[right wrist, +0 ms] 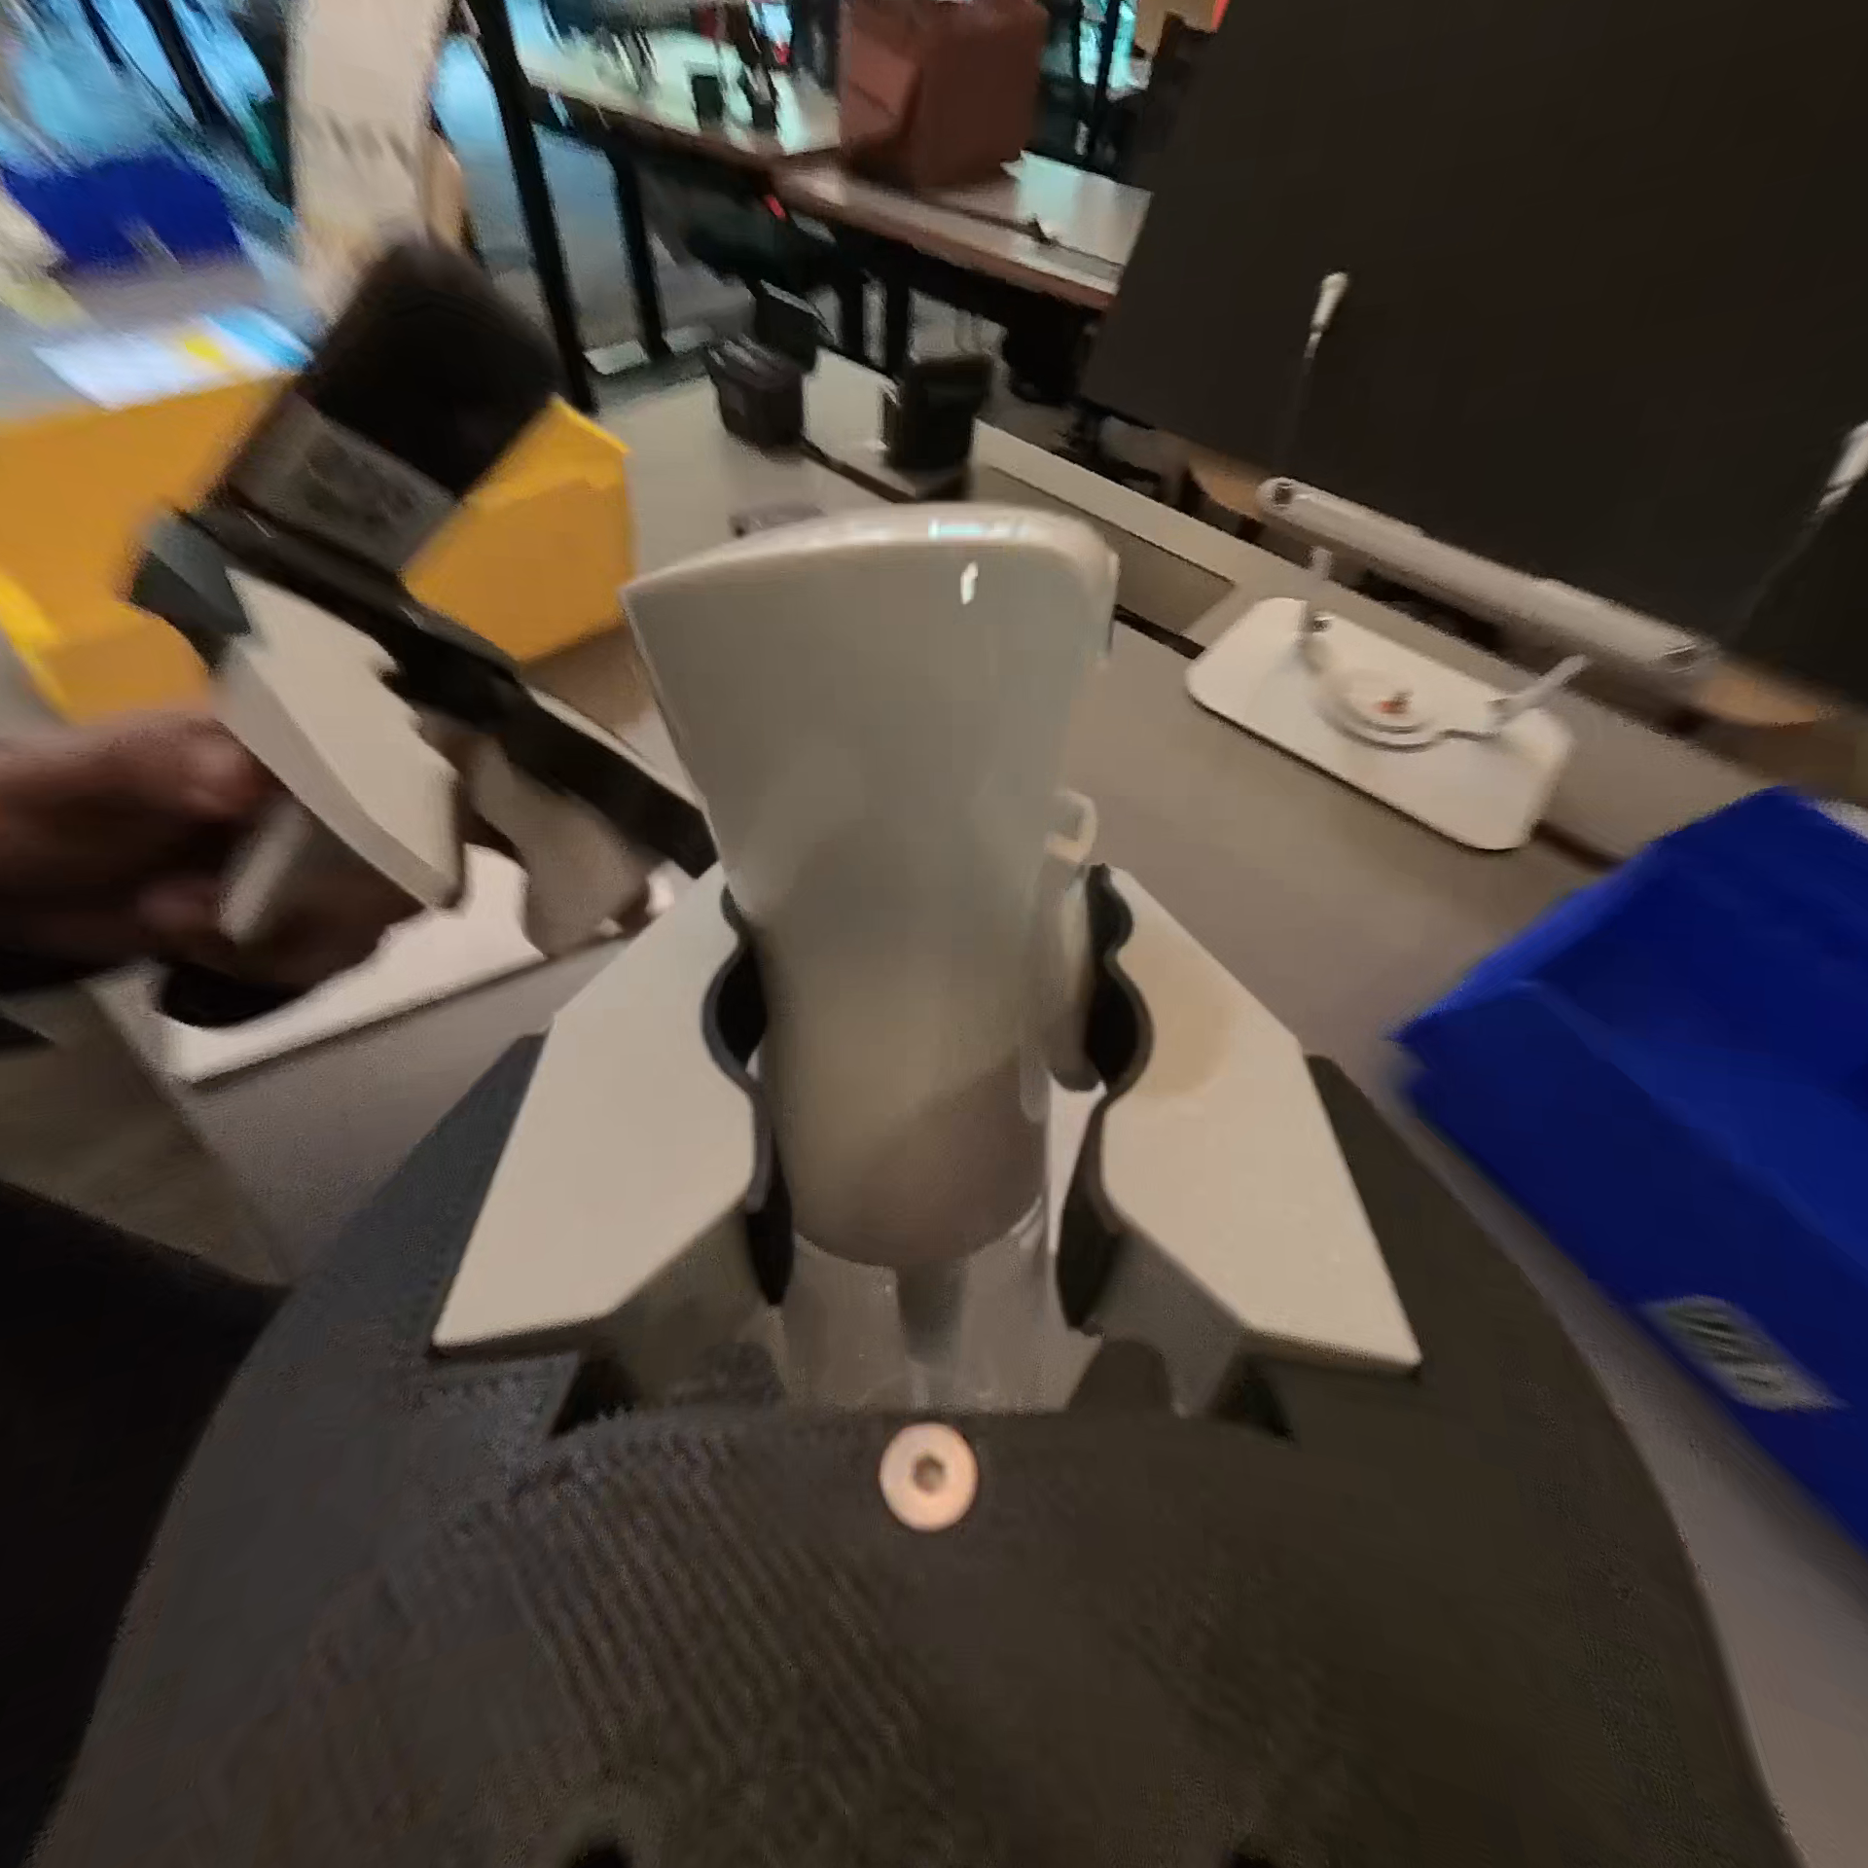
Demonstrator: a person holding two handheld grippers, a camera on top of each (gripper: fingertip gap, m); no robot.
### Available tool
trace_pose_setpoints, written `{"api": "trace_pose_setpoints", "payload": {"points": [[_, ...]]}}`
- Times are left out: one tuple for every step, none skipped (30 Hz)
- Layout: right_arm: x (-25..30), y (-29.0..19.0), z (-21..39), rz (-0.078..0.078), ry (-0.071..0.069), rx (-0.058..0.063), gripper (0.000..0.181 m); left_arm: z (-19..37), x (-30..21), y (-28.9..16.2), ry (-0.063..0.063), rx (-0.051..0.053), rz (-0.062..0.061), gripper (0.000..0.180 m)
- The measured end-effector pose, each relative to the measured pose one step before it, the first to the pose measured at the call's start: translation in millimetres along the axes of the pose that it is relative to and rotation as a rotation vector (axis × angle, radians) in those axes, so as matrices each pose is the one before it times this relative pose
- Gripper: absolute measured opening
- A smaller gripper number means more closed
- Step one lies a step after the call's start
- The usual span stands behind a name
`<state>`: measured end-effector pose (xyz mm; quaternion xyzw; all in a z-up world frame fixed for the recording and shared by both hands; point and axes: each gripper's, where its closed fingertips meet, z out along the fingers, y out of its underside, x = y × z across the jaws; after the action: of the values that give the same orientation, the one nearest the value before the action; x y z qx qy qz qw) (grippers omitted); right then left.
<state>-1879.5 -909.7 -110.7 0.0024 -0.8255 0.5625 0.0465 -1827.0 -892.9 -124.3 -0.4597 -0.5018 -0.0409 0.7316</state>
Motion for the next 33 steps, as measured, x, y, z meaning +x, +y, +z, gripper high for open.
{"api": "trace_pose_setpoints", "payload": {"points": [[6.72,2.33,-1.72,-0.0609,0.0304,-0.0241,0.065,4.09,3.83,-6.00,-0.0167,0.0115,0.0330,0.076],[5.81,2.13,-1.29,-0.0527,0.0197,-0.0174,0.066,6.59,4.22,-6.98,-0.0217,0.0119,0.0350,0.078],[5.09,2.58,-1.03,-0.0452,0.0116,-0.0183,0.068,8.56,6.15,-7.72,-0.0158,0.0128,0.0370,0.081],[4.62,2.18,-0.85,-0.0397,0.0075,-0.0101,0.071,10.03,6.59,-7.52,-0.0148,0.0099,0.0360,0.083],[3.76,1.95,-0.64,-0.0332,0.0018,-0.0047,0.071,10.99,4.47,-6.69,-0.0264,0.0061,0.0352,0.086],[3.08,2.32,-0.27,-0.0353,0.0000,-0.0024,0.071,11.21,3.40,-5.90,-0.0302,0.0048,0.0373,0.089],[2.55,2.75,-0.11,-0.0351,-0.0019,-0.0020,0.071,11.33,-0.87,-3.54,-0.0479,-0.0062,0.0296,0.090],[1.88,3.04,0.03,-0.0293,-0.0060,-0.0011,0.071,10.92,-4.83,-0.68,-0.0607,-0.0206,0.0181,0.090],[1.27,2.52,-0.23,-0.0193,-0.0095,0.0040,0.071,9.72,-0.94,0.39,-0.0268,-0.0208,0.0180,0.084],[1.13,1.72,-0.69,-0.0116,-0.0115,0.0106,0.071,8.13,-2.98,0.56,-0.0299,-0.0153,0.0004,0.069],[1.30,1.66,-1.16,-0.0093,-0.0108,0.0088,0.071,6.56,-3.69,-0.72,-0.0277,-0.0016,-0.0139,0.061],[2.08,1.74,-1.39,-0.0055,-0.0073,0.0059,0.071,5.06,-0.68,-1.05,-0.0052,0.0044,-0.0175,0.057],[1.76,2.13,-1.31,0.0050,-0.0156,0.0034,0.071,3.56,-0.32,-0.56,-0.0045,0.0021,-0.0127,0.056],[1.36,1.83,-1.27,0.0140,-0.0192,0.0076,0.069,3.09,0.04,-0.40,-0.0087,0.0010,-0.0102,0.056],[0.61,1.78,-0.92,0.0180,-0.0214,0.0075,0.067,2.40,0.43,-0.44,-0.0128,0.0008,0.0012,0.056],[-0.44,2.01,-0.13,0.0292,-0.0294,0.0084,0.066,2.27,-0.18,0.16,-0.0212,-0.0025,0.0063,0.056],[-1.55,1.43,0.30,0.0422,-0.0379,0.0159,0.064,1.95,-0.85,0.11,-0.0282,-0.0049,0.0025,0.056],[-2.24,0.71,0.33,0.0465,-0.0417,0.0209,0.063,1.48,-0.70,-0.30,-0.0290,-0.0039,0.0055,0.056],[-3.63,0.05,0.45,0.0595,-0.0512,0.0238,0.063,1.17,-0.11,-0.54,-0.0254,-0.0026,0.0076,0.056],[-4.39,-1.19,0.21,0.0723,-0.0594,0.0323,0.062,0.45,0.87,-1.24,-0.0161,0.0017,0.0057,0.056],[-4.55,-1.11,0.19,0.0765,-0.0624,0.0331,0.060,0.00,2.07,-1.93,-0.0026,0.0045,0.0008,0.057],[-3.39,-0.12,0.38,0.0762,-0.0579,0.0281,0.059,-0.37,1.10,-1.70,-0.0029,0.0042,-0.0045,0.058],[-2.47,0.29,0.40,0.0735,-0.0541,0.0243,0.059,-0.78,0.06,-1.85,-0.0065,0.0083,-0.0025,0.058],[-1.60,-0.01,-0.07,0.0638,-0.0469,0.0248,0.059,-1.16,-0.35,-1.28,-0.0072,0.0070,0.0008,0.059],[-0.95,0.67,-0.04,0.0528,-0.0392,0.0172,0.058,-1.10,-1.52,0.15,-0.0123,0.0002,-0.0003,0.061],[-0.44,0.82,0.01,0.0360,-0.0270,0.0133,0.058,-0.40,-1.36,1.99,-0.0106,-0.0095,-0.0019,0.061],[-0.89,0.68,0.04,0.0273,-0.0222,0.0107,0.058,0.54,-0.97,3.89,-0.0079,-0.0195,-0.0042,0.063],[-1.97,0.66,0.45,0.0289,-0.0248,0.0070,0.058,1.33,-0.79,4.73,-0.0073,-0.0211,-0.0039,0.065],[-2.54,0.39,0.90,0.0227,-0.0223,0.0052,0.058,1.63,-1.65,4.77,-0.0152,-0.0173,-0.0051,0.066],[-1.98,0.80,1.45,0.0087,-0.0100,0.0006,0.058,1.76,-1.79,4.00,-0.0164,-0.0119,-0.0017,0.065],[-0.33,1.42,1.97,-0.0106,0.0120,-0.0064,0.060,1.54,-1.83,3.50,-0.0179,-0.0098,0.0001,0.059],[2.04,1.72,2.03,-0.0303,0.0391,-0.0130,0.063,0.76,-1.69,2.23,-0.0158,-0.0035,0.0025,0.051],[1.63,1.39,1.49,-0.0432,0.0391,-0.0173,0.067,0.08,-2.05,1.82,-0.0176,-0.0018,0.0016,0.050]]}}
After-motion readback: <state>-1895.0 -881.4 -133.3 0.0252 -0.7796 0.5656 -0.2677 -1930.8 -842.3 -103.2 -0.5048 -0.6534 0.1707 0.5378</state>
